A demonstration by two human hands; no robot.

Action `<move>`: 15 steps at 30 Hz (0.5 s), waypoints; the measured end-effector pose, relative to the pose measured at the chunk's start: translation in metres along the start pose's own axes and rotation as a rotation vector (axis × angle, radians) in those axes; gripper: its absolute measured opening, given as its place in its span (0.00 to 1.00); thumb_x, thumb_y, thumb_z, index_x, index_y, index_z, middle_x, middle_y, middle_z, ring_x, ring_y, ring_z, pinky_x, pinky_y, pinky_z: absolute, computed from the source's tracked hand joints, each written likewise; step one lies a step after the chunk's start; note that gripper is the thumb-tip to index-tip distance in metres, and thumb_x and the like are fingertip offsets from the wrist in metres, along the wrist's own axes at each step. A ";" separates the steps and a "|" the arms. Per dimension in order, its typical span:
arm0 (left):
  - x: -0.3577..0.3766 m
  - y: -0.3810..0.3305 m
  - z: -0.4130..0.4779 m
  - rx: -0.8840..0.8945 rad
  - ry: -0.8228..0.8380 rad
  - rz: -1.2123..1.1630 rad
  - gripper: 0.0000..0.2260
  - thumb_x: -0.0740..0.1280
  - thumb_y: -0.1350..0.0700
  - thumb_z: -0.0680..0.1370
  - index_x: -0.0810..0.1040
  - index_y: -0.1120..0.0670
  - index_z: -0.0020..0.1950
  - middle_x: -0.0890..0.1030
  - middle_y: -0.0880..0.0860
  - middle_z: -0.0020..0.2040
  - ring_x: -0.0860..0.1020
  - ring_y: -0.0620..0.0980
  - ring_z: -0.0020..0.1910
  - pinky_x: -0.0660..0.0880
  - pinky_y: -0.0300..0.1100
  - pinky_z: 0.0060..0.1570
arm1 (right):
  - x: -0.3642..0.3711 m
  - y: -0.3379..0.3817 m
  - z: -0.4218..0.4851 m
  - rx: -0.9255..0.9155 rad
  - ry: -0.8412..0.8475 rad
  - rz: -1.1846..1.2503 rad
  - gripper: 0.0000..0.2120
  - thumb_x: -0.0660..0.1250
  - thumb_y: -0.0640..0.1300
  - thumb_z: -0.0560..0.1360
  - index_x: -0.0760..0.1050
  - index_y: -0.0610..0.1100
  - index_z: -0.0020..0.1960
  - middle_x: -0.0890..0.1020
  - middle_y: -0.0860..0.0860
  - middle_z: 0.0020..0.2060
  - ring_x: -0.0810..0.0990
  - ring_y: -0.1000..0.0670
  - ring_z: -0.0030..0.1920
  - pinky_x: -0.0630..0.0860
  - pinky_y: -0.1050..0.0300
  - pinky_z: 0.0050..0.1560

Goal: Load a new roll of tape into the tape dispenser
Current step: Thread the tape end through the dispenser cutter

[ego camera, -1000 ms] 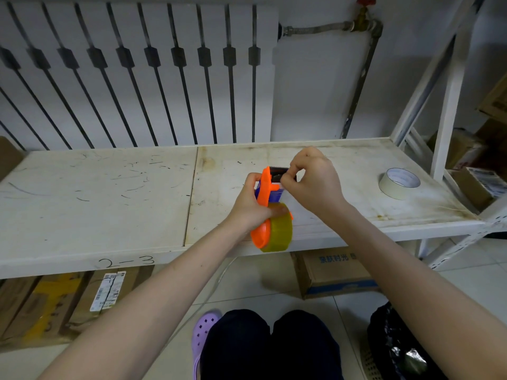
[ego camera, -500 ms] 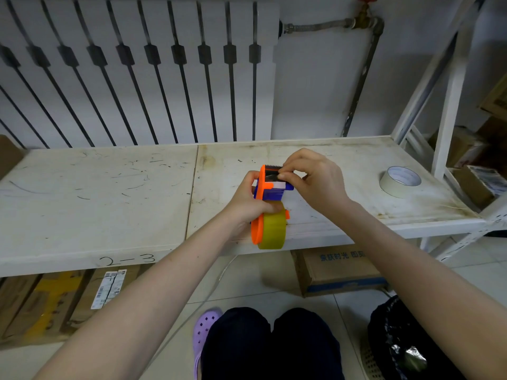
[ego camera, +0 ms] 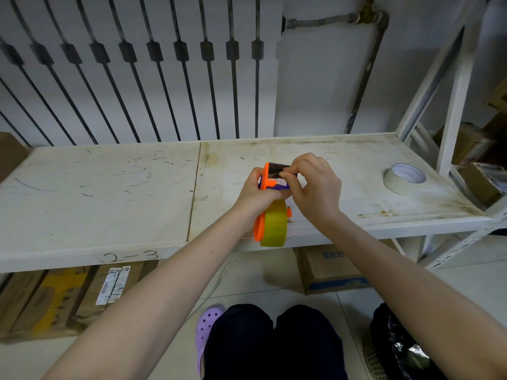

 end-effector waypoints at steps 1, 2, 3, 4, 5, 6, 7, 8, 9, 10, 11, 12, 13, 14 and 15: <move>0.000 0.000 0.001 0.006 0.002 0.014 0.25 0.76 0.57 0.67 0.69 0.48 0.59 0.79 0.56 0.56 0.80 0.58 0.53 0.79 0.58 0.53 | 0.000 0.000 0.000 -0.007 -0.002 -0.004 0.10 0.65 0.48 0.74 0.77 0.43 0.38 0.81 0.49 0.37 0.78 0.49 0.36 0.75 0.55 0.26; 0.000 0.000 0.001 0.018 0.006 0.029 0.25 0.76 0.58 0.67 0.69 0.48 0.60 0.79 0.56 0.56 0.79 0.58 0.53 0.78 0.58 0.53 | -0.001 0.000 0.000 -0.014 -0.006 -0.012 0.10 0.65 0.48 0.74 0.77 0.43 0.38 0.81 0.49 0.37 0.78 0.49 0.36 0.74 0.55 0.26; 0.000 0.000 0.001 0.032 0.007 0.040 0.25 0.76 0.58 0.67 0.70 0.48 0.60 0.79 0.56 0.56 0.79 0.58 0.53 0.78 0.57 0.54 | -0.002 0.000 0.001 -0.020 -0.010 -0.020 0.10 0.65 0.48 0.74 0.77 0.44 0.37 0.81 0.49 0.37 0.78 0.49 0.36 0.74 0.56 0.26; 0.000 0.000 0.001 0.048 0.004 0.046 0.25 0.76 0.59 0.67 0.70 0.49 0.60 0.79 0.57 0.56 0.79 0.58 0.53 0.78 0.57 0.54 | -0.002 0.000 0.002 -0.025 -0.011 -0.025 0.10 0.66 0.48 0.74 0.78 0.44 0.37 0.81 0.49 0.37 0.77 0.49 0.36 0.73 0.56 0.25; 0.000 0.000 0.001 0.063 0.000 0.050 0.24 0.75 0.60 0.68 0.70 0.50 0.60 0.79 0.57 0.55 0.79 0.58 0.53 0.78 0.56 0.54 | -0.003 0.001 0.003 -0.027 -0.008 -0.025 0.10 0.66 0.48 0.73 0.78 0.44 0.37 0.81 0.50 0.37 0.77 0.50 0.36 0.73 0.57 0.26; 0.000 0.000 0.001 0.074 -0.003 0.052 0.23 0.75 0.61 0.68 0.71 0.51 0.60 0.79 0.57 0.55 0.79 0.58 0.53 0.78 0.56 0.55 | -0.003 0.002 0.004 -0.031 0.000 -0.024 0.10 0.67 0.49 0.73 0.79 0.45 0.36 0.81 0.51 0.37 0.77 0.50 0.36 0.72 0.57 0.26; -0.001 -0.001 0.001 0.082 -0.006 0.055 0.23 0.74 0.62 0.69 0.71 0.51 0.60 0.79 0.57 0.55 0.80 0.58 0.53 0.78 0.57 0.55 | -0.003 0.002 0.004 -0.038 0.011 -0.021 0.10 0.67 0.49 0.73 0.79 0.45 0.36 0.81 0.51 0.37 0.77 0.50 0.36 0.72 0.58 0.26; -0.001 0.000 0.001 0.086 -0.008 0.060 0.23 0.74 0.62 0.69 0.71 0.52 0.60 0.80 0.57 0.55 0.80 0.58 0.53 0.78 0.57 0.55 | -0.004 0.002 0.006 -0.047 0.027 -0.014 0.09 0.67 0.49 0.73 0.79 0.45 0.36 0.81 0.51 0.37 0.77 0.50 0.37 0.72 0.58 0.27; -0.002 0.000 0.001 0.090 -0.008 0.063 0.23 0.75 0.61 0.68 0.71 0.52 0.60 0.80 0.57 0.55 0.80 0.58 0.53 0.78 0.57 0.55 | -0.005 0.000 0.007 -0.055 0.049 -0.002 0.09 0.67 0.49 0.73 0.80 0.46 0.37 0.81 0.51 0.37 0.78 0.50 0.37 0.73 0.57 0.28; -0.003 0.001 0.001 0.089 -0.005 0.064 0.24 0.75 0.61 0.68 0.71 0.52 0.60 0.79 0.58 0.56 0.79 0.58 0.54 0.77 0.58 0.55 | -0.006 -0.003 0.008 -0.058 0.076 0.017 0.08 0.67 0.48 0.73 0.80 0.46 0.38 0.81 0.51 0.37 0.78 0.50 0.37 0.74 0.56 0.29; -0.004 0.002 0.000 0.083 0.001 0.068 0.25 0.76 0.60 0.67 0.71 0.52 0.61 0.79 0.58 0.56 0.79 0.58 0.54 0.77 0.58 0.56 | -0.007 -0.005 0.010 -0.055 0.109 0.040 0.08 0.68 0.48 0.73 0.81 0.45 0.39 0.82 0.51 0.38 0.79 0.51 0.38 0.76 0.55 0.30; -0.004 0.002 0.000 0.076 0.005 0.076 0.26 0.76 0.60 0.67 0.70 0.52 0.62 0.79 0.58 0.57 0.79 0.58 0.55 0.77 0.58 0.56 | -0.009 -0.008 0.011 -0.047 0.144 0.062 0.07 0.68 0.47 0.73 0.81 0.45 0.40 0.82 0.50 0.39 0.79 0.51 0.39 0.78 0.54 0.32; -0.005 0.002 0.000 0.075 0.007 0.089 0.27 0.77 0.59 0.67 0.70 0.52 0.63 0.78 0.58 0.58 0.78 0.58 0.55 0.77 0.57 0.56 | -0.011 -0.011 0.012 -0.039 0.174 0.080 0.06 0.68 0.46 0.73 0.82 0.44 0.41 0.82 0.50 0.39 0.80 0.51 0.39 0.79 0.53 0.34; -0.005 0.002 0.000 0.077 0.008 0.102 0.27 0.77 0.59 0.67 0.70 0.52 0.63 0.78 0.58 0.58 0.78 0.58 0.56 0.77 0.57 0.57 | -0.013 -0.012 0.013 -0.030 0.196 0.094 0.06 0.69 0.45 0.72 0.82 0.44 0.41 0.83 0.50 0.39 0.80 0.51 0.40 0.79 0.53 0.36; -0.004 0.001 0.000 0.081 0.011 0.111 0.27 0.77 0.59 0.67 0.69 0.52 0.63 0.77 0.58 0.58 0.78 0.58 0.56 0.77 0.56 0.57 | -0.015 -0.013 0.014 -0.021 0.212 0.107 0.05 0.69 0.44 0.72 0.82 0.43 0.42 0.83 0.49 0.40 0.80 0.51 0.40 0.80 0.53 0.38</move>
Point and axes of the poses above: each hand's wrist, its own z-axis towards the middle knuckle, its own x-axis out of the palm, y = z × x, the point moved 1 cm from there along z, towards the middle knuckle
